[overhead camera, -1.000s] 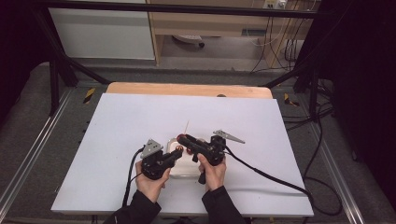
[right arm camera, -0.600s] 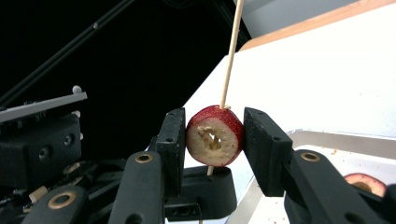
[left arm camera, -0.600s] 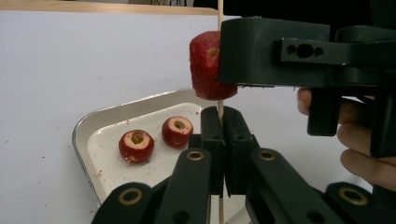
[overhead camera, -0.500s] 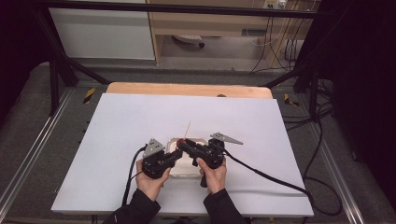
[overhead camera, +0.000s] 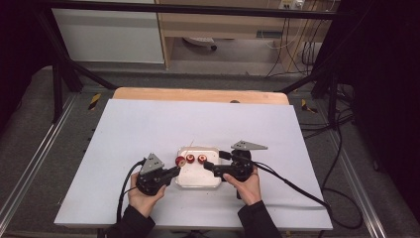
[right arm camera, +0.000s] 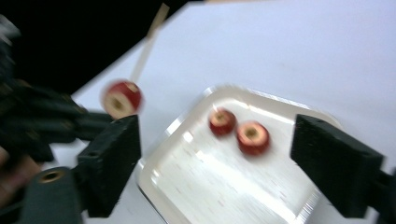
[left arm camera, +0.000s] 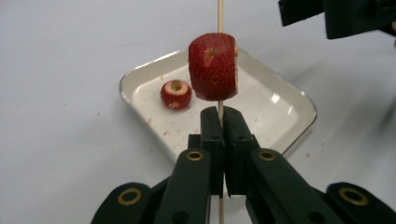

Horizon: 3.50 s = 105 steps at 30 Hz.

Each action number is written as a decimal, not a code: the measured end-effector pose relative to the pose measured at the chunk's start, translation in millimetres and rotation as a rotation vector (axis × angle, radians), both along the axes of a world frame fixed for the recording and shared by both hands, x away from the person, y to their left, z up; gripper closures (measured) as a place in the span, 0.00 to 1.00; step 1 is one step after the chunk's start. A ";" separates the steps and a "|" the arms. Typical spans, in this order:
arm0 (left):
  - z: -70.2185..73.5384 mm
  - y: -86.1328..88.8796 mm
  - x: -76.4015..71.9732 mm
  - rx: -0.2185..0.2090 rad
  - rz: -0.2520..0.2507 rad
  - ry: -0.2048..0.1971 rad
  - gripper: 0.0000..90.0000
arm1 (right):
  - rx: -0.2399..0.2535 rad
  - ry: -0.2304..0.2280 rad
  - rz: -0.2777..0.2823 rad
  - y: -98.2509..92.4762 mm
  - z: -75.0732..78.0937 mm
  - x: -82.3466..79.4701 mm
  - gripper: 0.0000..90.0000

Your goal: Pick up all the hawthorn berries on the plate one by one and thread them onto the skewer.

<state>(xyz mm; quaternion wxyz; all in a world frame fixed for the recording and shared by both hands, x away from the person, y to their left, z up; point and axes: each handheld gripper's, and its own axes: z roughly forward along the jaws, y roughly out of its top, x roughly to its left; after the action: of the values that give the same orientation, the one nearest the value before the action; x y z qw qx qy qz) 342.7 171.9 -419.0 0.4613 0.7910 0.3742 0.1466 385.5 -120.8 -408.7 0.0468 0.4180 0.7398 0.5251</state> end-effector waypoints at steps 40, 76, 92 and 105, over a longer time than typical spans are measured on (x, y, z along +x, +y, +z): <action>-18.1 47.3 -13.7 0.101 -0.073 0.060 0.98 | -0.580 0.180 0.235 63.7 8.3 75.1 0.24; -19.1 44.4 -14.2 0.118 -0.076 0.062 0.98 | -0.547 0.301 0.250 68.9 -12.3 93.2 0.68; -16.8 42.2 -17.8 0.108 -0.063 0.041 0.98 | -0.376 0.252 0.164 49.9 20.2 66.6 0.69; -14.9 34.1 -22.8 0.075 -0.050 0.024 0.98 | -0.053 0.166 0.101 32.7 4.0 30.5 0.69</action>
<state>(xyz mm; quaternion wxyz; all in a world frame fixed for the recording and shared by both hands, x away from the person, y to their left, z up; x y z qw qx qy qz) 319.9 206.0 -433.9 0.4304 0.8185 0.3542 0.1392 416.1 -88.1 -404.7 -0.0300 0.4207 0.7751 0.4705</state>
